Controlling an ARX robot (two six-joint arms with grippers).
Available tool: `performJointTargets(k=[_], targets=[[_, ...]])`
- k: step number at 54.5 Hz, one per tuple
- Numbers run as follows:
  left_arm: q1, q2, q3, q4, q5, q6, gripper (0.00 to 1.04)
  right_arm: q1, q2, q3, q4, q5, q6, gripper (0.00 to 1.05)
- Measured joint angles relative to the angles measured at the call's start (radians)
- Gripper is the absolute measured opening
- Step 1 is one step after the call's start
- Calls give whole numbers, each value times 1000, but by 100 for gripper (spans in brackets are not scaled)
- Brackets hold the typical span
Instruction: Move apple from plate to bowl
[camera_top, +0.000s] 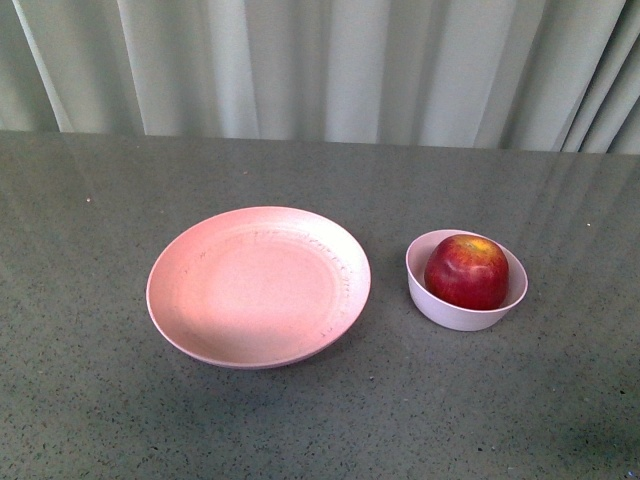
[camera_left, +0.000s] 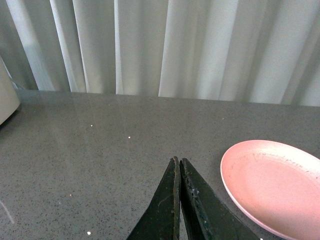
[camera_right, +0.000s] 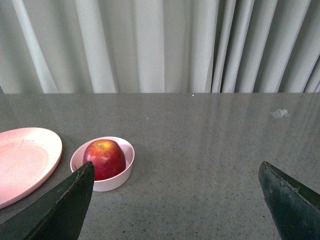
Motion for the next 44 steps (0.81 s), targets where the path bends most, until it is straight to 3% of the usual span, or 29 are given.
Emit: performJointTargets(k=[17, 44], targets=[[0, -189, 0, -181, 0, 0, 2, 0, 0, 0, 0, 0, 0, 96], [0, -333, 0, -325, 0, 0, 2, 0, 0, 0, 0, 0, 0, 96]])
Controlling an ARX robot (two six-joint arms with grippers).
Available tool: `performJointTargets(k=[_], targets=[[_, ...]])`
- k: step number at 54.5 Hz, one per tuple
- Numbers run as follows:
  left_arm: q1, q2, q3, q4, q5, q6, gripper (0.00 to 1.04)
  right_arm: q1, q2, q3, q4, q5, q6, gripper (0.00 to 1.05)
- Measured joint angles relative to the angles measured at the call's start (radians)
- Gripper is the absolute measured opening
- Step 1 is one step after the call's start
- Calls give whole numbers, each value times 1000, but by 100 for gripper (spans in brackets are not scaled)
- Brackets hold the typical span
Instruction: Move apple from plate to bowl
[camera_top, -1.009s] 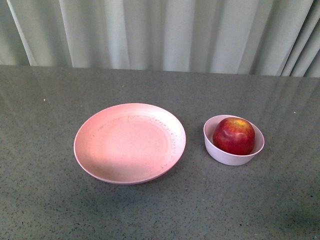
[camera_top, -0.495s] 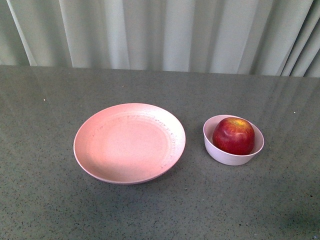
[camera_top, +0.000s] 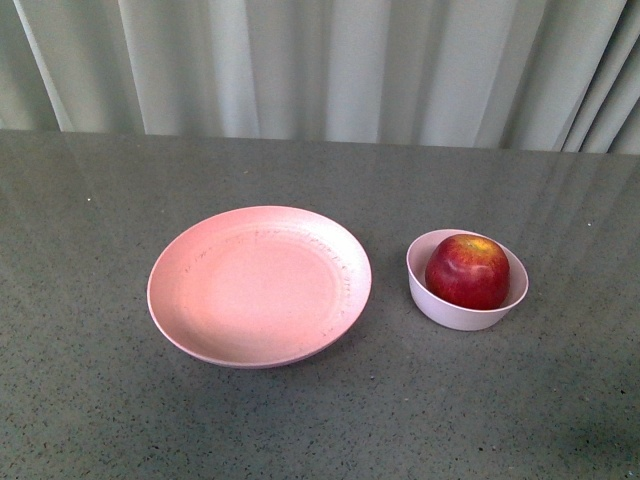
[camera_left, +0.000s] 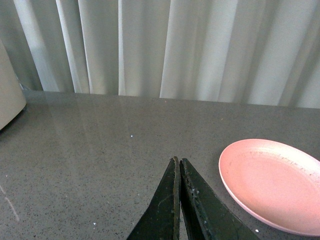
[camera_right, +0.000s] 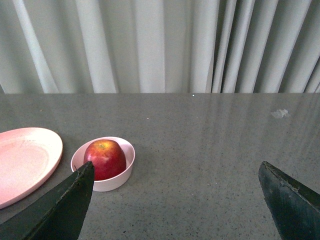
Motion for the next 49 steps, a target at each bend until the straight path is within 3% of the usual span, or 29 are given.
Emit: performJointTargets(k=[6, 29, 49], targets=[[0, -140, 0, -166, 0, 0, 2, 0, 0, 0, 0, 0, 0, 96], [1, -160, 0, -176, 0, 0, 3, 0, 0, 0, 0, 0, 0, 96], [1, -160, 0, -176, 0, 0, 62, 0, 0, 0, 0, 0, 0, 96]])
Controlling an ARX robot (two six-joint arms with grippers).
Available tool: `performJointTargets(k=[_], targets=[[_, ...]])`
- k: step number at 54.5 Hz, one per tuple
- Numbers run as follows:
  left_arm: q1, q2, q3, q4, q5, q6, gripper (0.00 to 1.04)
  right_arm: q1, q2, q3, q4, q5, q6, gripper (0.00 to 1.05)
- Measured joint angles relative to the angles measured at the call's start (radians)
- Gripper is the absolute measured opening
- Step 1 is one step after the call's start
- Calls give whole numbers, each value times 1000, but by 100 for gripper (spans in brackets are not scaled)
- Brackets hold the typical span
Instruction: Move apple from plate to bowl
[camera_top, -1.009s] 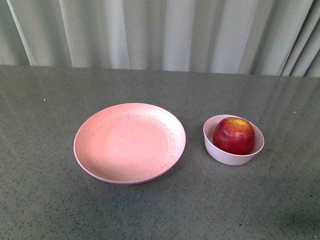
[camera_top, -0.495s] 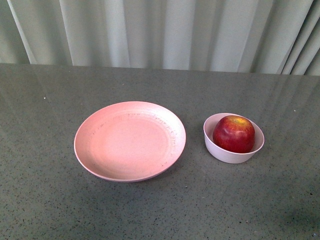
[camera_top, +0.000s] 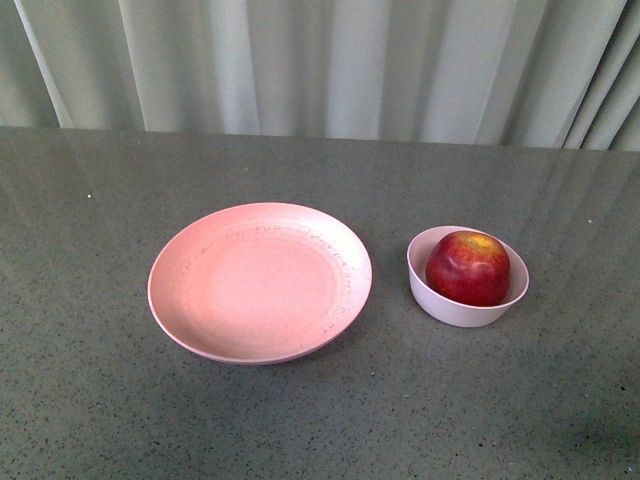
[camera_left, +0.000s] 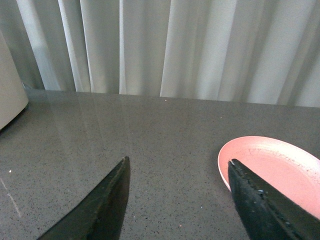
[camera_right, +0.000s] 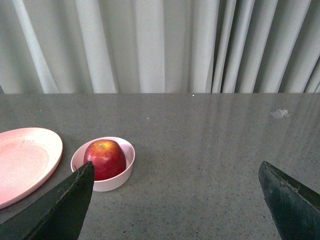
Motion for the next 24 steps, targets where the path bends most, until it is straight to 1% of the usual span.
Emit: performJointTargets(k=[3, 4, 9, 10, 12, 24], targets=[[0, 0, 0, 0, 0, 0, 72, 0, 0, 0, 0, 0, 0, 96], [0, 0, 0, 0, 0, 0, 74, 0, 0, 0, 0, 0, 0, 96], [0, 0, 0, 0, 0, 0, 96, 0, 0, 0, 0, 0, 0, 96], [0, 0, 0, 0, 0, 2, 98, 0, 0, 0, 0, 0, 0, 96], [0, 0, 0, 0, 0, 2, 95, 0, 0, 0, 0, 0, 0, 96], [0, 0, 0, 0, 0, 2, 96, 0, 0, 0, 0, 0, 0, 96]])
